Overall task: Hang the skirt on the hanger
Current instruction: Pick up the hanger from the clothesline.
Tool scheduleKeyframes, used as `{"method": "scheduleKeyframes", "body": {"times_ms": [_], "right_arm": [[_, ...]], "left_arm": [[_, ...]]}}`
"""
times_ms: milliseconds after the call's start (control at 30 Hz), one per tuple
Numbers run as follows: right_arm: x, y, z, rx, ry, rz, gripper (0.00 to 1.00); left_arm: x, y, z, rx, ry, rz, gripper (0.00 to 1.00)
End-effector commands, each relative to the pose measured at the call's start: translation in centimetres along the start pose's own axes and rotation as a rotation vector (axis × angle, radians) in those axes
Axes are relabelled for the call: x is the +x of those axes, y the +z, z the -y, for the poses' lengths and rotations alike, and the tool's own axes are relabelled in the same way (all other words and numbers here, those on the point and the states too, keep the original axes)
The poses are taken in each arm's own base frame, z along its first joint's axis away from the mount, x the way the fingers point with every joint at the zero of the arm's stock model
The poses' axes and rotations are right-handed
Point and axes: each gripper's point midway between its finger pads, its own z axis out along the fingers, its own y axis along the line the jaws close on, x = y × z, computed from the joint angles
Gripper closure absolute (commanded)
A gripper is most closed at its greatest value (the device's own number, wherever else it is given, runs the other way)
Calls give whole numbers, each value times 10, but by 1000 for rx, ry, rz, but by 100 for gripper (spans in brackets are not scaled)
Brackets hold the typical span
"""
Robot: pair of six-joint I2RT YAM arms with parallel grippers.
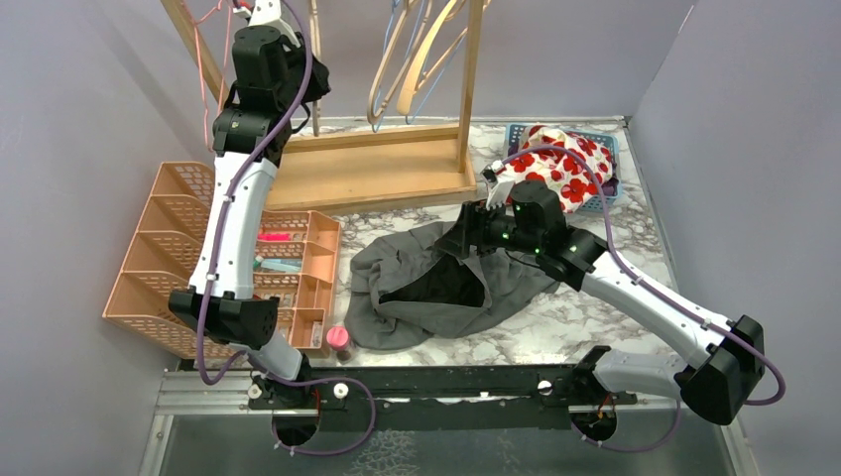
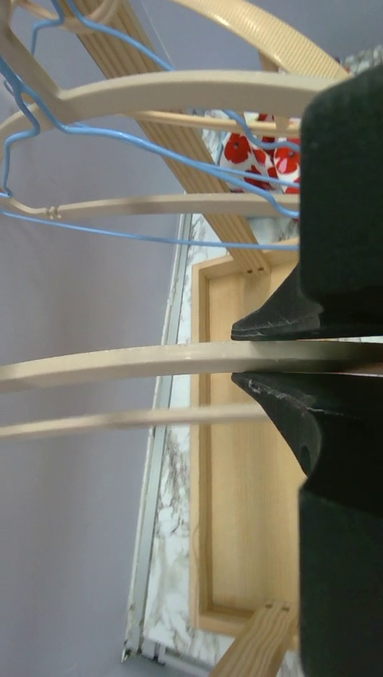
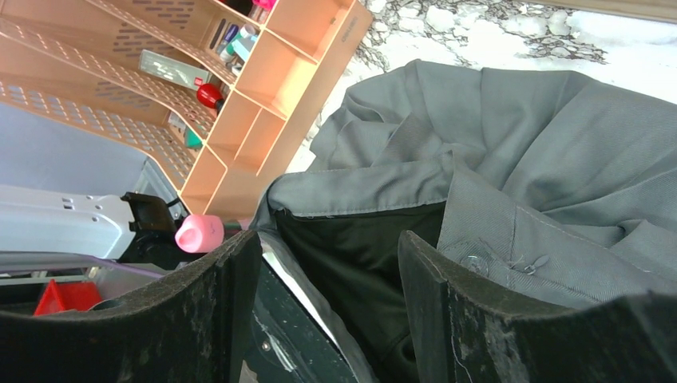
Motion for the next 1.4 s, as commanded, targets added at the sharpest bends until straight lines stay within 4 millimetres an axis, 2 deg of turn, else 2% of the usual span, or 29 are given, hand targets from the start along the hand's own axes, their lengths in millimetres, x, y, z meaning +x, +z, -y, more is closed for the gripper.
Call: {"method": "scheduleKeyframes", "body": {"times_ms": [0, 133, 333, 567, 733, 900, 1000, 1167, 1367], "right_arm": [[1, 3, 7, 25, -7, 3, 33], [2, 5, 7, 21, -4, 0, 34], [10, 1, 16, 64, -1, -23, 35], [7, -4, 11, 50, 10, -2, 35], [3, -8, 7, 39, 11, 7, 35], [2, -11, 8, 54, 21, 14, 35], [0, -16, 9, 67, 22, 25, 35], [-16, -33, -1, 43, -49, 89, 35], [-53, -64, -36, -64, -256, 193, 35]], "left_arm": [[-35, -20, 13, 57, 32, 99, 86], [-61, -32, 21, 95, 109, 196, 100], [-88, -47, 18, 63, 205, 288, 100], [-98, -69, 16, 43, 262, 329, 100], [-96, -82, 16, 52, 294, 332, 100], [-88, -83, 13, 50, 299, 317, 100], [-82, -92, 8, 33, 305, 312, 100], [-68, -126, 8, 66, 298, 308, 100], [-51, -182, 25, 196, 302, 317, 100]]}}
